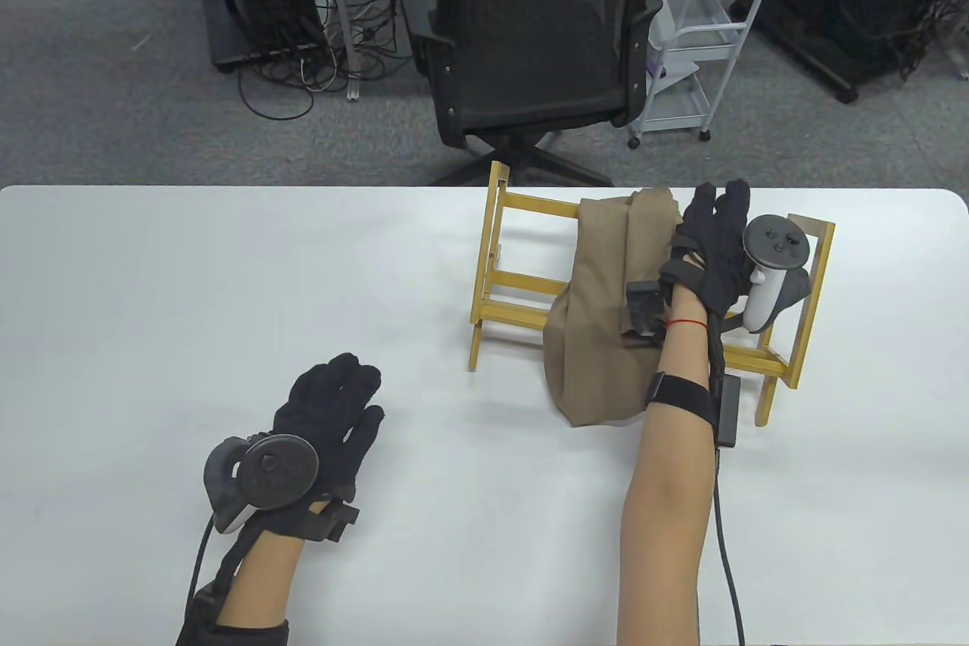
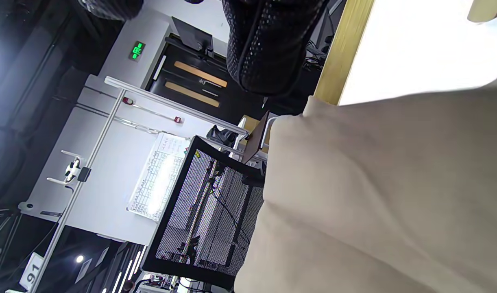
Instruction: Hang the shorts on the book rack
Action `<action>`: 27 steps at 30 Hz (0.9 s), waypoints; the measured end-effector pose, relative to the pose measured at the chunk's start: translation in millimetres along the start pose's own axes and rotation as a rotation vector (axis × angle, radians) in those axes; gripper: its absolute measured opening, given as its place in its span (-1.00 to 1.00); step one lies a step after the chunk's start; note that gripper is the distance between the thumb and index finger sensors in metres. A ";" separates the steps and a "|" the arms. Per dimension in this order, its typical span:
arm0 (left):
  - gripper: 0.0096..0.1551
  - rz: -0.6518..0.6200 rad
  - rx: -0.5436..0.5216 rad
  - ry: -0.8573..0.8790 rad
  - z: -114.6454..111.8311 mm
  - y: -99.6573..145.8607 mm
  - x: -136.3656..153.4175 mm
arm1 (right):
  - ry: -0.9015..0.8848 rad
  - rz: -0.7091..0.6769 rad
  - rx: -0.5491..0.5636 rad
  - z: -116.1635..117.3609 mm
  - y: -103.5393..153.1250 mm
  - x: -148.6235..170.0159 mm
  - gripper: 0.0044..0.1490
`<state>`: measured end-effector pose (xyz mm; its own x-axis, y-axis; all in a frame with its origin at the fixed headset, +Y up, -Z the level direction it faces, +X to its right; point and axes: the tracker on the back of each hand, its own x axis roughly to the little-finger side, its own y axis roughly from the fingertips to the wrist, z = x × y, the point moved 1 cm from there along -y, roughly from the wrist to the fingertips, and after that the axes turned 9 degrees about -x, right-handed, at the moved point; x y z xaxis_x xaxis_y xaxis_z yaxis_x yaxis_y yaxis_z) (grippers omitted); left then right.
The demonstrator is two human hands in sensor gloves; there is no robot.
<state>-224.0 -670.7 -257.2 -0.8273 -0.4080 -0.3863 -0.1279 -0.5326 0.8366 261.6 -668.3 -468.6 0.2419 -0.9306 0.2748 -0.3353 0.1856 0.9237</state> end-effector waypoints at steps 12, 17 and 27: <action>-0.43 -0.027 0.002 0.016 -1.2 2.0 -1.2 | 0.100 -0.132 0.062 11.4 37.3 -6.9 -0.19; -0.43 -0.034 0.001 0.021 -1.3 2.8 -1.9 | 0.188 -0.195 0.085 16.8 55.5 -10.7 -0.22; -0.43 -0.044 0.000 0.033 -1.7 4.3 -2.6 | 0.287 -0.373 0.167 22.3 99.3 -19.6 -0.29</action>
<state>-221.5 -673.2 -253.3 -0.8022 -0.4083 -0.4356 -0.1643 -0.5504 0.8186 203.2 -638.6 -388.3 0.6066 -0.7948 0.0176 -0.3133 -0.2186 0.9241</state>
